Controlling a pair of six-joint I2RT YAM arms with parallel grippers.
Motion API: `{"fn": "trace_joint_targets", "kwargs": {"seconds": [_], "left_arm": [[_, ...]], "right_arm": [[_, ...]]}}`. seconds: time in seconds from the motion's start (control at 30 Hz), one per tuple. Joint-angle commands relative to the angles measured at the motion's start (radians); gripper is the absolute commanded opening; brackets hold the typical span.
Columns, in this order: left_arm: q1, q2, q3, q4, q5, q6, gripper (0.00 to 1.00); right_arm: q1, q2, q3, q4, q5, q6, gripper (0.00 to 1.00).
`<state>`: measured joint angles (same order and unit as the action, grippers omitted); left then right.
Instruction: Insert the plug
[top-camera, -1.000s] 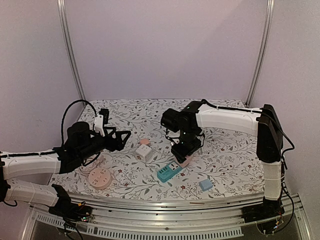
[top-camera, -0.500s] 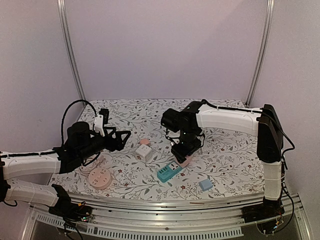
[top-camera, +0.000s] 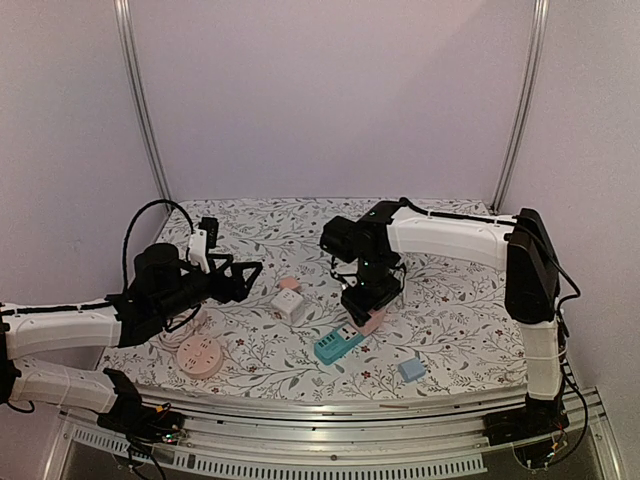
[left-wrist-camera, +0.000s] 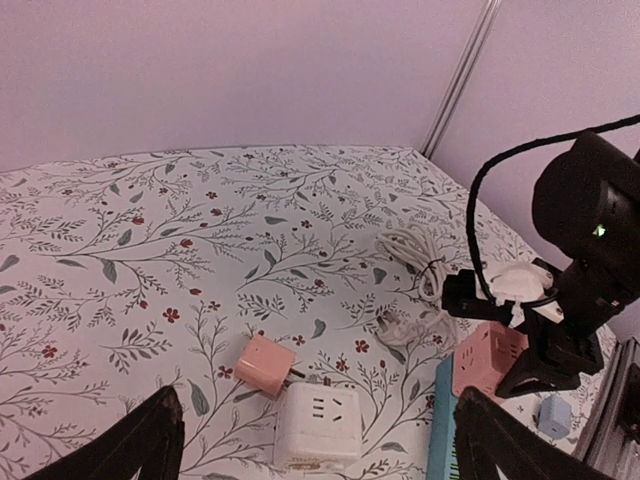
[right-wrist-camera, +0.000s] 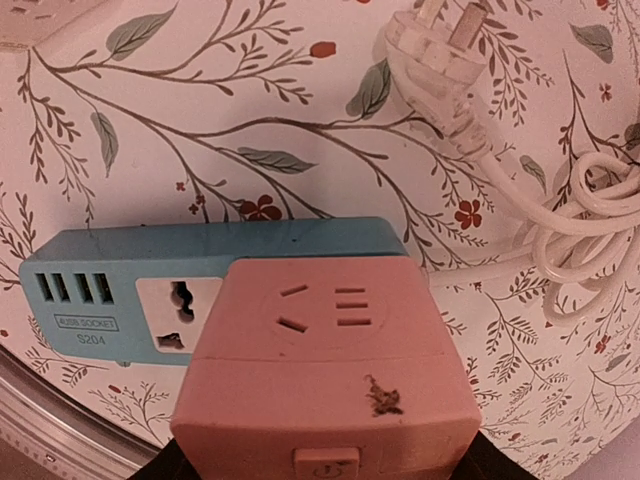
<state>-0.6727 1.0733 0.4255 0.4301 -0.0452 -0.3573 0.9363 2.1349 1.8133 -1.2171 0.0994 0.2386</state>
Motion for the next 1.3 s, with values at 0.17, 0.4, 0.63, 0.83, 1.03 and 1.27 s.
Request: {"fn": "trace_joint_targets", "kwargs": {"seconds": [0.17, 0.4, 0.63, 0.83, 1.03, 1.27], "left_arm": [[0.016, 0.0, -0.013, 0.009, 0.015, -0.003, 0.93], [0.017, 0.017, -0.009, 0.017, 0.025, 0.0, 0.93], [0.018, 0.019, -0.007, 0.021, 0.038, 0.0, 0.93], [0.017, 0.02, -0.007, 0.023, 0.062, -0.001, 0.93], [0.017, 0.036, -0.003, 0.032, 0.068, -0.001, 0.93], [0.018, 0.032, -0.001, 0.026, 0.079, 0.0, 0.93]], "right_arm": [[-0.045, 0.191, -0.039, 0.08, -0.035, -0.01, 0.0], [-0.049, 0.194, -0.045, 0.071, -0.022, -0.014, 0.0], [-0.049, 0.063, -0.108, 0.043, 0.049, 0.011, 0.0], [-0.051, -0.019, -0.185, 0.01, 0.097, 0.026, 0.0], [-0.076, -0.072, -0.228, 0.016, 0.144, 0.037, 0.0], [-0.087, -0.075, -0.23, 0.023, 0.141, 0.041, 0.14]]}}
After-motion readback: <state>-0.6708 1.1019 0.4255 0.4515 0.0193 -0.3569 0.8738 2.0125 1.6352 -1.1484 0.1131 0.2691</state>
